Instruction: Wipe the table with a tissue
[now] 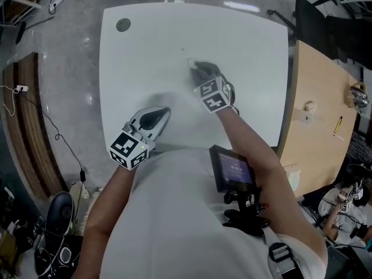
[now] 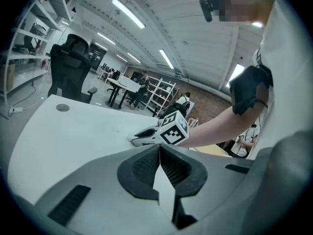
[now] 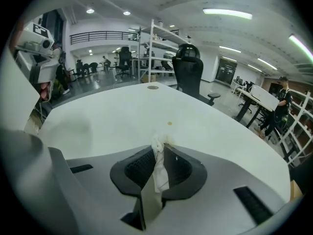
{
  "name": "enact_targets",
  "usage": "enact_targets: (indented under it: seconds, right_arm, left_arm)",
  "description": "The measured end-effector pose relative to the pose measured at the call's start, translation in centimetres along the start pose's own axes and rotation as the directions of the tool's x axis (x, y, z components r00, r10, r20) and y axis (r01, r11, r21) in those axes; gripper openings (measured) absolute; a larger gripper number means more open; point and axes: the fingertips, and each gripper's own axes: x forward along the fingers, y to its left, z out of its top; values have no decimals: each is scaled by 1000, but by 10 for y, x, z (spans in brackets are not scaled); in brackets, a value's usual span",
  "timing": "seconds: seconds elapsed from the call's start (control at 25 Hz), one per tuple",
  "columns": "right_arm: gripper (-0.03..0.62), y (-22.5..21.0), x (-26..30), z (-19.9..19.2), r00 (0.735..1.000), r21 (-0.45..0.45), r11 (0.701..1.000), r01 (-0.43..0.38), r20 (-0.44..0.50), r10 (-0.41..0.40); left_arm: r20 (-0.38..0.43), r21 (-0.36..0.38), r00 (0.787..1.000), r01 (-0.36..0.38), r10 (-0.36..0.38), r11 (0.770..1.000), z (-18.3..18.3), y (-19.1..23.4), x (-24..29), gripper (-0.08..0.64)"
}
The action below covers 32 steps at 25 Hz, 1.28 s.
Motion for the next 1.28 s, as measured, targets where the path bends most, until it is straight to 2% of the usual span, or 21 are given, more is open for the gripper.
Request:
enact_targets:
  seconds: [0.12,0.2,0.28,0.36,0.4,0.48,0.56,0.64,0.76,0.92,1.2,1.28]
  right_arm:
    - [55,21,3,7,999,-40,998,-41,1,41]
    - [55,34,4,8,995,-39,994,-102,3,102]
    - [55,50,2,11,977,1,977,-212,24,212]
    - [55,57,-4,20,952,83,951,-298,91,291]
    - [55,54,-7,25,948,133,942,-307,134,290]
    - [55,36,-10,30,952,239,930,-278,196,234]
    - [55,13,-9,30,963,319,919,-233,211,170]
    - [55,-8,-4,31,975,336,925,-179,188,121]
    - [55,-30,8,39,987,276,956,-103,145,64]
    - [55,-42,27,56,994,202,978,-43,108,21]
    - [55,-21,55,68,999,9,1000,-15,37,15]
    - [55,-17,55,68,999,-10,1000,-10,40,11]
  left_arm:
    - [0,2,1000,4,-4,1000,1,0,-3,6]
    - [1,3,1000,5,-5,1000,0,0,-5,6]
    - [3,3,1000,5,-5,1000,0,0,-7,6]
    - [7,3,1000,4,-4,1000,0,1,-9,6]
    - [10,2,1000,4,-4,1000,0,2,-11,6]
    - [16,1,1000,1,-1,1000,1,4,-14,6]
    - [22,0,1000,-2,2,1000,2,7,-18,6]
    - [25,-4,1000,-5,5,1000,5,12,-24,6]
    - [30,-12,999,-11,11,1000,8,21,-35,6]
    - [39,-24,999,-30,30,999,7,31,-56,6]
    - [41,-35,998,-56,57,998,5,47,-81,6]
    - [46,-37,997,-60,61,998,6,52,-88,6]
